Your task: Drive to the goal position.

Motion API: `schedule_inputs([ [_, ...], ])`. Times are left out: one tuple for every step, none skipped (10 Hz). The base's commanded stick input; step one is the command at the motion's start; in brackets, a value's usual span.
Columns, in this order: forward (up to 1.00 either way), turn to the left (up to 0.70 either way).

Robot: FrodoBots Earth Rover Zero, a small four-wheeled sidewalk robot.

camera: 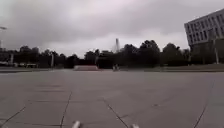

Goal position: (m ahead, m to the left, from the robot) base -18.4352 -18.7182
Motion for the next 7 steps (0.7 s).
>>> schedule_inputs([
  [0.70, -0.31],
  [0.70, -0.31],
  [0.70, -0.29],
  [0.70, -0.24],
  [0.70, 0.00],
  [0.70, 0.00],
  [0.70, 0.00],
])
